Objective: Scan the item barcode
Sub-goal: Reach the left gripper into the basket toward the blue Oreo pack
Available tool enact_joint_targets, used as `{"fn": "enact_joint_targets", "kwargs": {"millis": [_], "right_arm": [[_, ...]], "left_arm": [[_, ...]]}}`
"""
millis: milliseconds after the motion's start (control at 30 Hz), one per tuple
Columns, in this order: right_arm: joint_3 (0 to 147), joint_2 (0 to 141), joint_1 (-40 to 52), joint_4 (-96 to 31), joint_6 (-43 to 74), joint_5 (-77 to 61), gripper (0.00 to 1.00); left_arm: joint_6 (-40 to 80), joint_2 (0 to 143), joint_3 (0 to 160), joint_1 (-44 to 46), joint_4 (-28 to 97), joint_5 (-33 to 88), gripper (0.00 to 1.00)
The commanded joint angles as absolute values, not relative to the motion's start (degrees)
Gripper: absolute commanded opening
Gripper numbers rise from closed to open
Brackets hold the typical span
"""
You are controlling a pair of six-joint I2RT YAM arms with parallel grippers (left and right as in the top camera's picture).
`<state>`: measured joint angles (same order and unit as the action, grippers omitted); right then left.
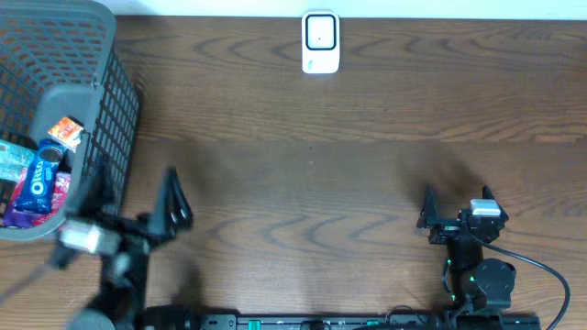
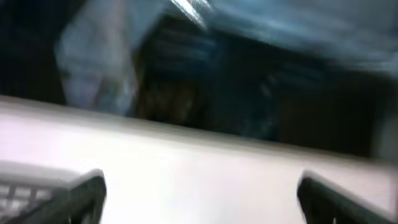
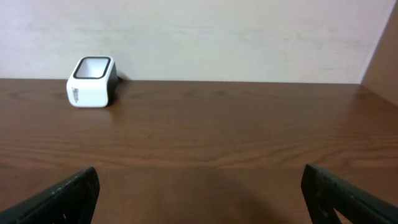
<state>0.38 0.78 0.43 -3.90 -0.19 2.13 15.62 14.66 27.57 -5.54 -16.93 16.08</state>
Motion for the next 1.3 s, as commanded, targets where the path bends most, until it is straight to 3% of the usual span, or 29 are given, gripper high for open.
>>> {"fn": "enact_joint_targets", "kwargs": {"millis": [0, 100, 267, 433, 533, 767, 867, 967, 1067, 1267], "right_arm": [[0.32, 0.64, 0.03, -4.12, 0.80, 2.04, 0.99], [0.32, 0.64, 0.03, -4.12, 0.80, 2.04, 0.99], [0.32, 0.64, 0.03, -4.12, 0.80, 2.04, 0.99], [0.32, 0.64, 0.03, -4.12, 0.80, 2.04, 0.99], [0.32, 0.64, 0.03, -4.12, 0.80, 2.04, 0.99], [0.32, 0.64, 0.03, -4.12, 0.80, 2.04, 0.99], [0.32, 0.64, 0.03, -4.12, 0.80, 2.04, 0.99], [0.32, 0.64, 0.03, -4.12, 0.80, 2.04, 0.99], [0.32, 0.64, 0.03, -4.12, 0.80, 2.04, 0.99], [0.32, 0.64, 0.03, -4.12, 0.80, 2.04, 0.99]], "left_arm": [[11.75, 33.08, 47.57, -5.78, 6.20, 13.56, 0.98], [11.11, 48.77, 62.50, -5.85, 18.39, 22.70, 0.98], [10.33, 64.62, 80.97, -6.83, 24.03, 22.65, 0.98], [8.75, 85.43, 112.68, -14.15, 48.73, 7.31, 0.98], [8.82, 92.09, 120.16, -19.11, 50.57, 2.07, 0.98], [14.92, 96.31, 120.01, -32.27, 54.83, -4.21, 0.98], [13.08, 98.87, 119.39, -36.73, 64.75, -4.12, 0.98], [10.61, 100.95, 116.05, -37.71, 66.83, -4.10, 1.00], [7.90, 102.48, 111.92, -37.12, 66.89, -4.12, 0.89], [1.43, 103.15, 98.59, -35.92, 63.18, -5.13, 0.84]]}}
